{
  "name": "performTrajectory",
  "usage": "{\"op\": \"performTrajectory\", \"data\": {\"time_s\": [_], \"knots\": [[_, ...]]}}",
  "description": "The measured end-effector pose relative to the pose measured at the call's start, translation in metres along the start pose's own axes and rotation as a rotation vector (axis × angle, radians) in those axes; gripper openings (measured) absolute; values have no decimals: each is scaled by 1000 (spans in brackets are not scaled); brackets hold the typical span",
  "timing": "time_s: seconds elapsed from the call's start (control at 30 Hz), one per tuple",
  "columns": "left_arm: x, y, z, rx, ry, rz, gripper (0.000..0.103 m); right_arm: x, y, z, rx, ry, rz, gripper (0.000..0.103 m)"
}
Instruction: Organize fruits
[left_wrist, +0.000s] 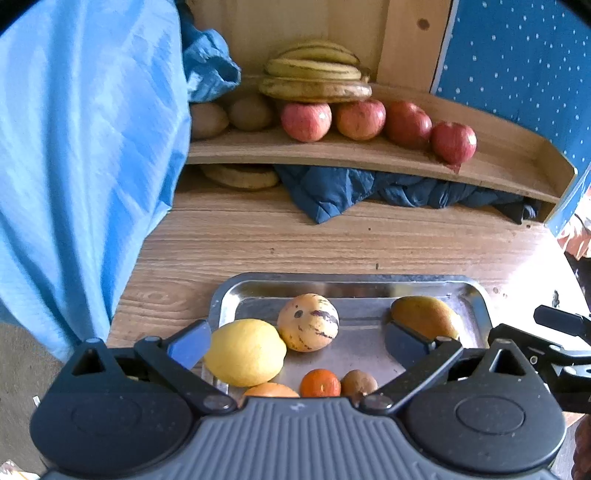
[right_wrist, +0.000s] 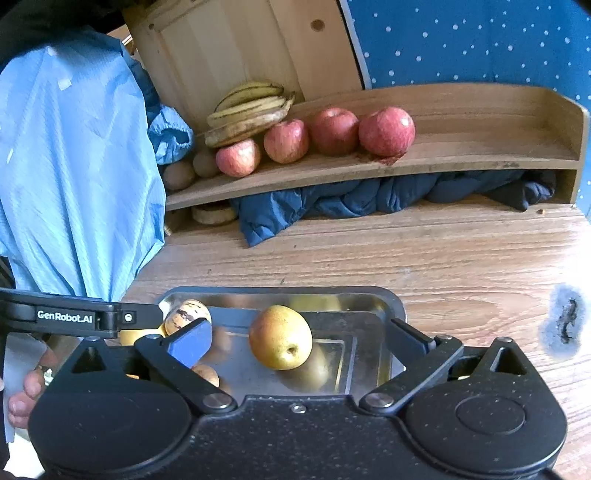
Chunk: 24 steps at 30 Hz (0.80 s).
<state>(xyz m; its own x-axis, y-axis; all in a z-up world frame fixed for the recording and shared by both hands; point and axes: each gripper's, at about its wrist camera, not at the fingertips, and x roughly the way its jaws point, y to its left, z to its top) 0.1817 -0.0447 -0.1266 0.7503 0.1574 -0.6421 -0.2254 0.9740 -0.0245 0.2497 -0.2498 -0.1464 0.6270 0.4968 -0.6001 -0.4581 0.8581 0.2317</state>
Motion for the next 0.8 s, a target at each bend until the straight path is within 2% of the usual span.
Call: {"op": "performTrajectory", "data": {"time_s": [0.4, 0.8], "knots": [[-24, 11, -16, -54, -74, 11, 102, -19, 9, -7, -22, -51, -28, 102], [-31, 20, -38, -89, -58, 9, 102, -24, 18, -19, -48, -47, -27, 102]]}}
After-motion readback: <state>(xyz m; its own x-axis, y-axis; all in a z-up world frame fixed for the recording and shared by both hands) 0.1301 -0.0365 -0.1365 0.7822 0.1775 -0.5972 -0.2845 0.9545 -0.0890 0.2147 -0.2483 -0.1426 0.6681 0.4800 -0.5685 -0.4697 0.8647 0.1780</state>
